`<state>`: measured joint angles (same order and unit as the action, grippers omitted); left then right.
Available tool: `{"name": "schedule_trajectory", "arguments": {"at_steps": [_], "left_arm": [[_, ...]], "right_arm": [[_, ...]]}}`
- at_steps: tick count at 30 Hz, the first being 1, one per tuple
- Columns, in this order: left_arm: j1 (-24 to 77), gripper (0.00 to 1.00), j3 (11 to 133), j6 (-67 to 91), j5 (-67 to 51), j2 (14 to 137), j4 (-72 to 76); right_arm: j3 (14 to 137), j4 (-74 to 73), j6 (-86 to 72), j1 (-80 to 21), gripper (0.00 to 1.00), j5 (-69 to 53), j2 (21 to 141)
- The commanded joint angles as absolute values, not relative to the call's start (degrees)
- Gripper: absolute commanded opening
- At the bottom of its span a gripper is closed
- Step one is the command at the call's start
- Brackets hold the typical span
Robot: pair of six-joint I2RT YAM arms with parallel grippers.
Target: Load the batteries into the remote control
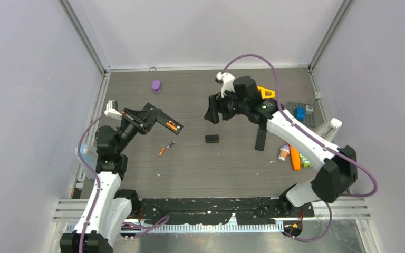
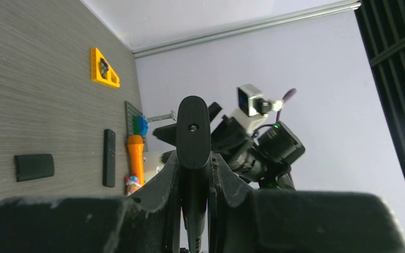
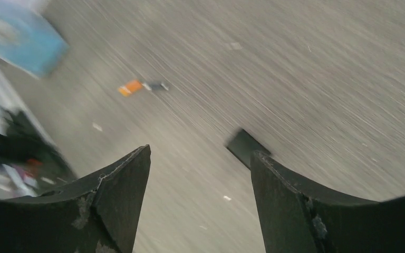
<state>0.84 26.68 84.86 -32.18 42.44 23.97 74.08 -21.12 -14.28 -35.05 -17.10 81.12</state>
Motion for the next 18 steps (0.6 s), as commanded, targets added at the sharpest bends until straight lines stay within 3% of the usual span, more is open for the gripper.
{"name": "schedule_trajectory", "arguments": {"at_steps": [1,9,18], "left_arm": [[-2.23,0.0,26.56,81.57,-33.08,41.28,20.9],[-5.81,0.0,25.14,83.47,-35.54,45.41,21.58],[-7.6,0.0,26.18,83.37,-38.2,49.9,23.34]], "right_arm": [[77.81,-33.84,14.45,-35.33,0.74,-12.01,88.51],[82.81,-40.08,26.73,-35.73,0.73,-8.5,101.65],[82.96,-38.69,33.13,-38.15,0.72,-6.32,107.91]]}}
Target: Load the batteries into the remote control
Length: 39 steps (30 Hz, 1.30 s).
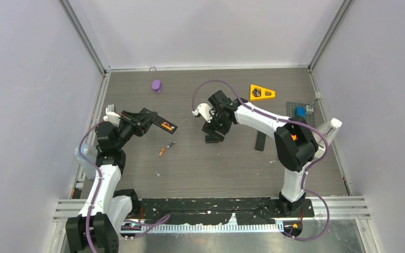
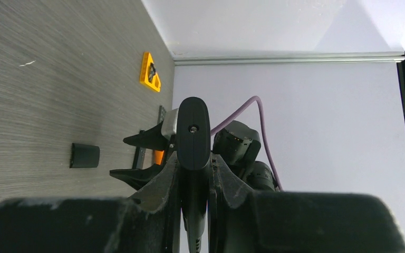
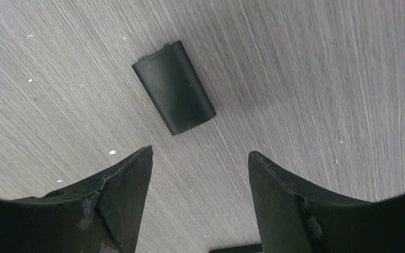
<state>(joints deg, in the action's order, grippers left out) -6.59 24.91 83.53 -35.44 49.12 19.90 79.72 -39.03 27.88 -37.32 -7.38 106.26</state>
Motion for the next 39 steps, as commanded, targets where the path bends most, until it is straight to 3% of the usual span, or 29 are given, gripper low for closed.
{"name": "schedule_trajectory", "arguments": {"at_steps": [1,21,29,32,39], "left_arm": [[-7.76,0.0,26.29,83.33,-38.39,50.09,23.31],[-9.47,0.0,26.06,83.45,-38.14,50.5,23.91],[-9.82,0.0,26.17,83.42,-38.58,50.94,24.21],[-9.84,0.0,26.11,83.33,-38.74,51.06,24.43],[-9.84,0.0,26.19,80.57,-39.72,50.05,27.44]], "right_arm": [[83.18,-38.79,33.66,-38.36,0.71,-6.45,108.82],[86.35,-40.75,37.28,-39.09,0.62,-9.7,117.68],[85.9,-40.97,36.17,-39.11,0.42,-10.98,118.06],[86.33,-41.02,34.56,-39.11,0.26,-9.38,117.58],[85.52,-36.34,30.33,-38.92,0.18,-8.2,110.93]]}}
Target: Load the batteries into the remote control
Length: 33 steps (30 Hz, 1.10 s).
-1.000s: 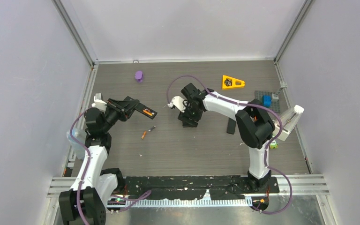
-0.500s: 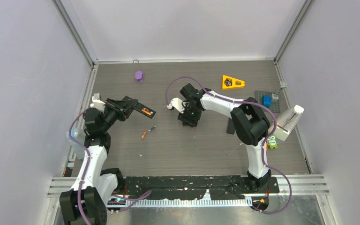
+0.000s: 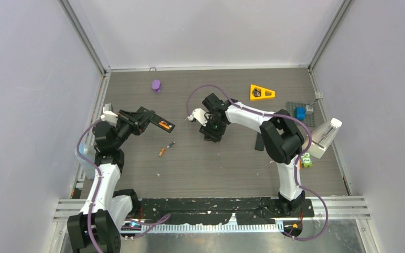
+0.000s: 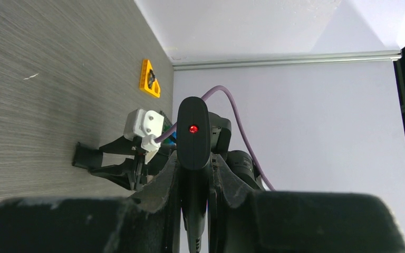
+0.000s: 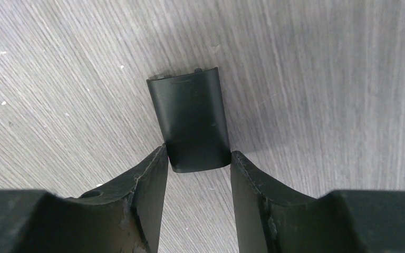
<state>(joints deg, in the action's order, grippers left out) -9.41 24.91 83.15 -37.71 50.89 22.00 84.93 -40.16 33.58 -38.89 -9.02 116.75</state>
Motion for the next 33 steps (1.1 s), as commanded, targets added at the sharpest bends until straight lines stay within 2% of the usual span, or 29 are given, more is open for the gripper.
{"name": "schedule_trajectory", "arguments": {"at_steps": [1,12,17,23,33], "left_arm": [[-9.84,0.0,26.07,79.99,-39.96,49.82,28.22],[-8.95,0.0,18.63,74.69,-38.01,46.65,42.59],[-6.18,0.0,14.5,77.15,-33.82,45.67,51.44],[-4.07,0.0,11.75,77.28,-29.89,43.23,55.56],[-0.84,0.0,7.77,74.17,-26.48,39.57,61.21]], "right_arm": [[85.28,-35.88,29.89,-38.88,0.17,-8.27,109.34],[82.65,-31.28,15.7,-39.15,0.18,-9.29,95.16],[86.07,-34.85,8.43,-44.71,0.18,-8.81,89.78],[96.83,-46.82,0.87,-53.01,0.19,-6.38,91.33],[107.3,-53.54,-7.16,-60.29,0.2,-3.97,96.68]]}}
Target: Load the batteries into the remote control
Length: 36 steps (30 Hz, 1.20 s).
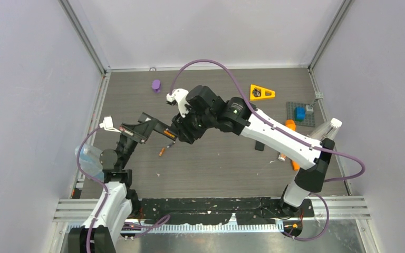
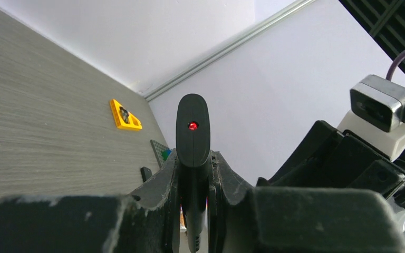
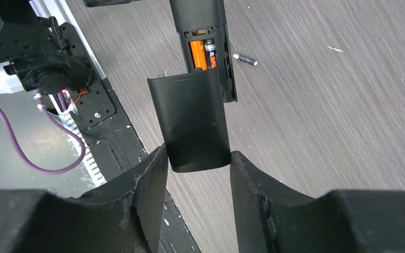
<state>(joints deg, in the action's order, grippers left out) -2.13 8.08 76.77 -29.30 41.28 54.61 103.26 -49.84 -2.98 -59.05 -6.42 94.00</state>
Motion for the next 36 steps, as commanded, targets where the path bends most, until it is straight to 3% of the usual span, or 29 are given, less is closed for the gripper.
{"name": "schedule_trajectory", "arguments": {"at_steps": [1,18,36], "left_arm": [[-0.64,0.0,7.68,74.27,-26.29,39.29,61.18],[-0.53,0.0,7.15,77.83,-24.19,36.2,48.91],[-0.57,0.0,8.64,76.73,-26.58,36.39,45.46]], "right_arm": [[107.7,-53.95,-7.33,-60.78,0.2,-3.83,97.07],[113.51,-56.92,-7.31,-64.43,0.22,8.79,103.86],[116.0,-56.31,-6.58,-65.65,0.22,9.3,107.72]]}}
